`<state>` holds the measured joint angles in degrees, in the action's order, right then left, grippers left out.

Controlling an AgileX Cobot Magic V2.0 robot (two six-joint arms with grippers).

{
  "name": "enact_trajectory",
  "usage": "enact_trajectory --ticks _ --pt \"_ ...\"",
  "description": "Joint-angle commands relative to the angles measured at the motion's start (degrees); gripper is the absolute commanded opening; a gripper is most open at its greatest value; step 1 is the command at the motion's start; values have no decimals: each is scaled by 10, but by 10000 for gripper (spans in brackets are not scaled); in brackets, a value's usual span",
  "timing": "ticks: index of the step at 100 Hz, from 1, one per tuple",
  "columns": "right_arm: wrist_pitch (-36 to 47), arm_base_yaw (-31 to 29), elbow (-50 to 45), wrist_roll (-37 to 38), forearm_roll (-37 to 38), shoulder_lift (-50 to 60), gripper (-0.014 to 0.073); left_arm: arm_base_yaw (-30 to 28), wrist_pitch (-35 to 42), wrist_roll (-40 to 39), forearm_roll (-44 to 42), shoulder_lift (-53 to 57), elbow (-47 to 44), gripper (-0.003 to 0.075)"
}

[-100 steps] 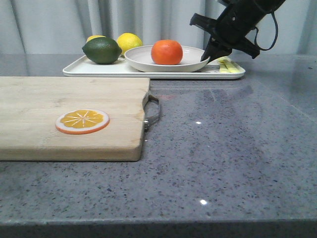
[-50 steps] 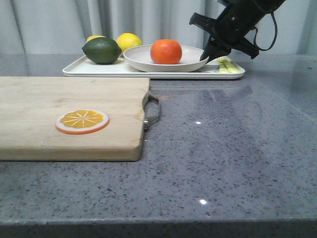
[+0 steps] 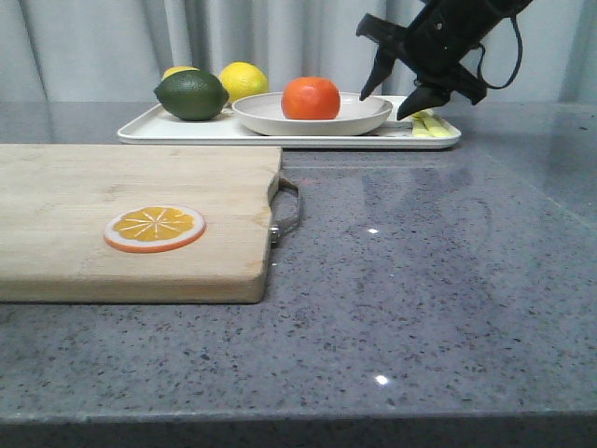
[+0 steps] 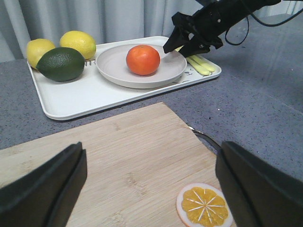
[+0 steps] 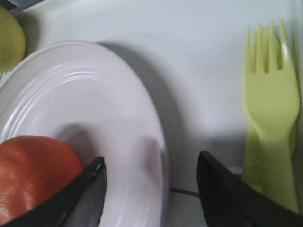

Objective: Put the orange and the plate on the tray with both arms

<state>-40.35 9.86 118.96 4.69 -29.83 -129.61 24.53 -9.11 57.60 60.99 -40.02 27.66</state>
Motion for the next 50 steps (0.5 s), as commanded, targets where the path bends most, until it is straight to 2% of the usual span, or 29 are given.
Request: enact_trajectory --ticks 1,22,37,50 --pt "27 -6 21 -9 -11 70 468 -3 23 -6 11 2 15 534" --pt "-7 -8 21 -67 37 141 468 -3 24 -6 32 2 15 534" --pt "-67 -8 15 -80 69 197 468 -3 25 -6 37 2 15 534" --pt "-72 -8 -16 -105 80 251 468 -3 25 -6 36 2 15 534"
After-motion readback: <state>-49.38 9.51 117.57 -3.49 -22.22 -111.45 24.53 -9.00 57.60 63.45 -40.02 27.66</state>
